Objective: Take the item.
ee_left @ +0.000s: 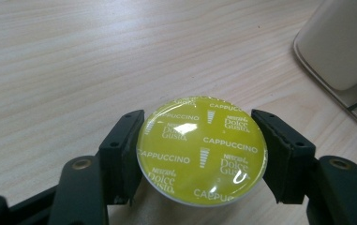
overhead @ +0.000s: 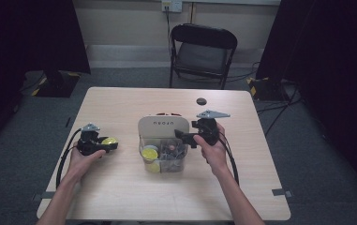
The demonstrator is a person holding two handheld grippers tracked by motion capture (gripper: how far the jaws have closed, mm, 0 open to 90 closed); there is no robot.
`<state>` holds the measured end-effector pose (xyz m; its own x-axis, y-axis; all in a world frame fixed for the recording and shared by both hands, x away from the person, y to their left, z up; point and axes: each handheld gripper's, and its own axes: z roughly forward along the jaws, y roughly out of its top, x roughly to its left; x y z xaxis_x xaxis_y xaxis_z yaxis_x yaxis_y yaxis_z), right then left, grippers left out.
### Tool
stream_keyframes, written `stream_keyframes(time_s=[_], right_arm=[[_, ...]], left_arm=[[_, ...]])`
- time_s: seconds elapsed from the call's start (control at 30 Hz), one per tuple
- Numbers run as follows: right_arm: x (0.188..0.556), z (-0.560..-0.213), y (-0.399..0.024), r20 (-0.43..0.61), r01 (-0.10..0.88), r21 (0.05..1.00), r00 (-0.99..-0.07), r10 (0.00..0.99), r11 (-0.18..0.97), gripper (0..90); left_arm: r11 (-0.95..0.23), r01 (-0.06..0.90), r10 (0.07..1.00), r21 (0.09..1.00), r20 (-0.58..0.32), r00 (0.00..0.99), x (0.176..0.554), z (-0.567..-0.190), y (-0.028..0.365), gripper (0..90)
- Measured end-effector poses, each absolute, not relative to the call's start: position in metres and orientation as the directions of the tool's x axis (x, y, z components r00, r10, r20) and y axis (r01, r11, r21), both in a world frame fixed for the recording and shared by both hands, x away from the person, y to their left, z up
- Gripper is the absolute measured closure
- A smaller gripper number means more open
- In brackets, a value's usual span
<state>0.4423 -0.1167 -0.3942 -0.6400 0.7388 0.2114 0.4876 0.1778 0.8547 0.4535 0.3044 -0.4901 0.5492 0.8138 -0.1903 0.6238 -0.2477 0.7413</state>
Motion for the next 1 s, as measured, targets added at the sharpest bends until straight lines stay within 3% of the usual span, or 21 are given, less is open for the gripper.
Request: stream_keyframes(time_s=[0.17,0.37,0.8,1.0], right_arm=[[0.442,-0.394,-0.116,0.210,0.486,0.856,-0.641,0.738,0.178,14.1],[0.443,-0.393,-0.115,0.209,0.486,0.855,-0.643,0.737,0.182,14.3],[0.443,-0.394,-0.114,0.217,0.488,0.853,-0.654,0.724,0.185,14.4],[0.443,-0.392,-0.115,0.252,0.492,0.856,-0.661,0.706,0.155,23.4]], left_arm=[[-0.240,0.625,0.819,0.743,-0.191,0.541,0.453,-0.490,0.303,37.2],[-0.228,0.624,0.817,0.747,-0.202,0.540,0.452,-0.488,0.303,25.5],[-0.237,0.623,0.832,0.746,-0.176,0.527,0.430,-0.480,0.310,21.7],[-0.241,0.612,0.832,0.753,-0.164,0.530,0.415,-0.475,0.314,21.7]])
